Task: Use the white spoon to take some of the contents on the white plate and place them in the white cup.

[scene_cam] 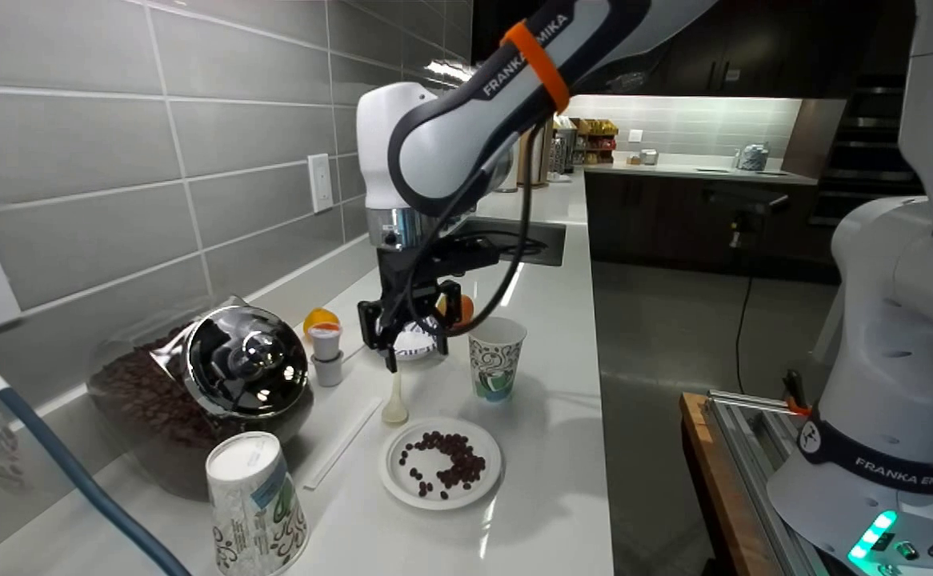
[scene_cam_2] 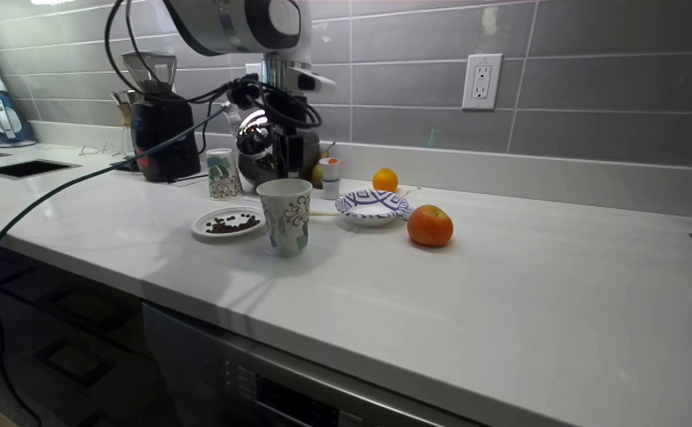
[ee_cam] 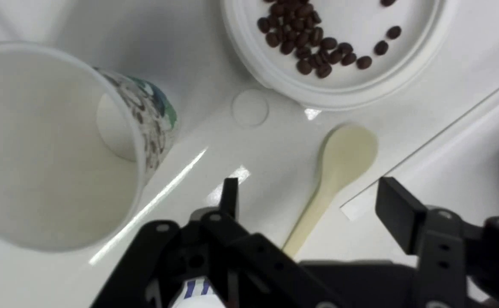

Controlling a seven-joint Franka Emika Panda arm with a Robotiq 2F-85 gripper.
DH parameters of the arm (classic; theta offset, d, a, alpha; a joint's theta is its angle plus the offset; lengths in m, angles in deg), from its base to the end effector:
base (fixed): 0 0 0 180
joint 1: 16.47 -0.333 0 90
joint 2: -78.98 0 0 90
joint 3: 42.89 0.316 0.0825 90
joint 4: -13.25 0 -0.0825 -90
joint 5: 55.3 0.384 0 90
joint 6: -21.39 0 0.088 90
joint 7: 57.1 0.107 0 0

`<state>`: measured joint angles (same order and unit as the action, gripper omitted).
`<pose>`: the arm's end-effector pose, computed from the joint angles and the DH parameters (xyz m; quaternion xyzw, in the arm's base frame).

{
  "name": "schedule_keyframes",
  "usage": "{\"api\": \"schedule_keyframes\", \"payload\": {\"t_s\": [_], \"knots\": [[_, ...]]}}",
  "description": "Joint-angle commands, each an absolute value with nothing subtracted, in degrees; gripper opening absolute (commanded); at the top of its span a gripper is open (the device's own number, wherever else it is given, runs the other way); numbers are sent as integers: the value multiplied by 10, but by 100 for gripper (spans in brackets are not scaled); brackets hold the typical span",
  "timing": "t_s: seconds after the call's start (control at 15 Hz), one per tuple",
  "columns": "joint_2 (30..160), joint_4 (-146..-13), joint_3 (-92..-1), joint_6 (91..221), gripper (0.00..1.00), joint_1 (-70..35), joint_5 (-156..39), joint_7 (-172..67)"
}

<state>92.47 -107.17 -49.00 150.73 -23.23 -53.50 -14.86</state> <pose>0.5670 0.0081 0.3012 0.9307 -0.3636 -0.0361 0.0150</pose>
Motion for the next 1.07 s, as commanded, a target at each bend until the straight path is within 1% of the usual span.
{"api": "schedule_keyframes", "payload": {"t_s": [0.0,0.2,0.33,0.53,0.67,0.73,0.8,0.87,1.0], "knots": [[822,-1160,-480,1511,100,-260,-676,-85],[741,-1224,-439,1487,100,-272,-793,-24],[698,-1265,-401,1479,100,-266,-858,3],[597,-1352,-355,1490,100,-249,-936,32],[540,-1381,-338,1493,100,-234,-971,57],[509,-1390,-341,1490,100,-230,-940,72],[590,-1343,-332,1485,100,-230,-930,45],[568,-1353,-329,1486,100,-225,-929,43],[565,-1354,-326,1485,100,-223,-929,41]]}}
